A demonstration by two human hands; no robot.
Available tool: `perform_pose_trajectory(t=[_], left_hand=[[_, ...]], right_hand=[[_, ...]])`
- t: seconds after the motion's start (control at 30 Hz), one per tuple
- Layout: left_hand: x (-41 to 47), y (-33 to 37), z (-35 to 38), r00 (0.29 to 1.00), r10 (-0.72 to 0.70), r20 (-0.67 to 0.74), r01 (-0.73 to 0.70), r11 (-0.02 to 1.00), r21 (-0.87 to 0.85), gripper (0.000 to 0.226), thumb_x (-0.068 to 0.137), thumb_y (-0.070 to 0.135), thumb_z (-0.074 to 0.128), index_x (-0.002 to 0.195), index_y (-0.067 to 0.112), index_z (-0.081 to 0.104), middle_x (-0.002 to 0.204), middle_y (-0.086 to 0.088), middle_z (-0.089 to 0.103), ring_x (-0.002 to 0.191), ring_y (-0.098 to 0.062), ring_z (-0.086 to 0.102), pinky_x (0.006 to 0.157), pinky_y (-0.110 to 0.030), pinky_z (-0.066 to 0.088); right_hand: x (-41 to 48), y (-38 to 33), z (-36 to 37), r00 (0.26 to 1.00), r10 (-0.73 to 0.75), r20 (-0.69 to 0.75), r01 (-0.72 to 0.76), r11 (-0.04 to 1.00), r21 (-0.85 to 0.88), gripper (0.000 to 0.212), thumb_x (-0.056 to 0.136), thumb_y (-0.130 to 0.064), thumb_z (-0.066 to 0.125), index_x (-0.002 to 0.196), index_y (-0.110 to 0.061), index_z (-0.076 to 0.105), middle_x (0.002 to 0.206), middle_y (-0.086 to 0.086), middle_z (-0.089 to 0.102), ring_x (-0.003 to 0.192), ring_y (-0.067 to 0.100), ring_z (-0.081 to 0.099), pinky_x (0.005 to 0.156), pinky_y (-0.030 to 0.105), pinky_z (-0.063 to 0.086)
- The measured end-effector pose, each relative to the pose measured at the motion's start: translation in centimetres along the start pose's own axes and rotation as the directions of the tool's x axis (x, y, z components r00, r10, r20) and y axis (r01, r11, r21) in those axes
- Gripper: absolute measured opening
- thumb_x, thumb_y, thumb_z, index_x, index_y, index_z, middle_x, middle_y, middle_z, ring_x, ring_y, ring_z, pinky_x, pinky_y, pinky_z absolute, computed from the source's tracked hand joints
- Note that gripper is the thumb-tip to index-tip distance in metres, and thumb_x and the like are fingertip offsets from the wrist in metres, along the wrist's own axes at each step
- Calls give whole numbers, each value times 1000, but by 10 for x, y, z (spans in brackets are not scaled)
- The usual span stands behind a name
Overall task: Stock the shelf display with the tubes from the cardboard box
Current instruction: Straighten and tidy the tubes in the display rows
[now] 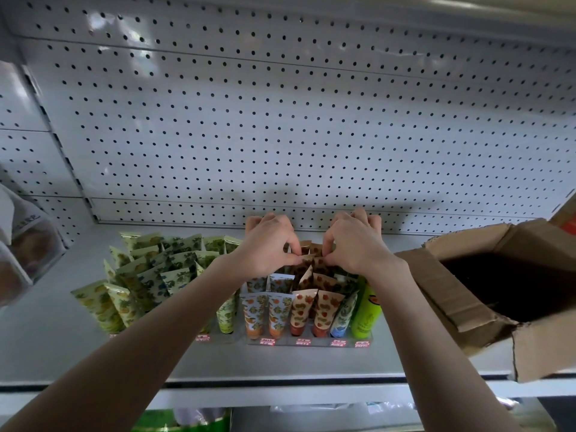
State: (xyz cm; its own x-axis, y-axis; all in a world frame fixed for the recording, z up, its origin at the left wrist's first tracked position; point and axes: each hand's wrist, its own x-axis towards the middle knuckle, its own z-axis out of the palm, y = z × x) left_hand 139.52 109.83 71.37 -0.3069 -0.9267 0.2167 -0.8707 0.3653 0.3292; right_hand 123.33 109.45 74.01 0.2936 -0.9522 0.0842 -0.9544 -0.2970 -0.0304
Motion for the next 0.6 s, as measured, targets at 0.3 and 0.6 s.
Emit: perform_pose_trajectory(t=[0.3,0.6], left_hand=[[0,-1,-1,1000,-3,4,3,1000,6,16,81,40,66,90,28,73,109,9,52,109,-12,36,92,-32,16],[-7,3,-8,1000,17,-20,-19,997,-77,14,81,43,65,85,30,69,104,11,50,108,-10,38,92,-32,17]], right_hand=[[-1,0,1,1000,-6,-3,6,1000,5,5,81,-26,68,81,-30,72,116,-4,50,112,23,32,96,37,21],[-5,-1,-8,998,-2,-58,5,999,53,7,79,-27,69,85,-31,70,118,-4,48,116,22,30,88,33,17]])
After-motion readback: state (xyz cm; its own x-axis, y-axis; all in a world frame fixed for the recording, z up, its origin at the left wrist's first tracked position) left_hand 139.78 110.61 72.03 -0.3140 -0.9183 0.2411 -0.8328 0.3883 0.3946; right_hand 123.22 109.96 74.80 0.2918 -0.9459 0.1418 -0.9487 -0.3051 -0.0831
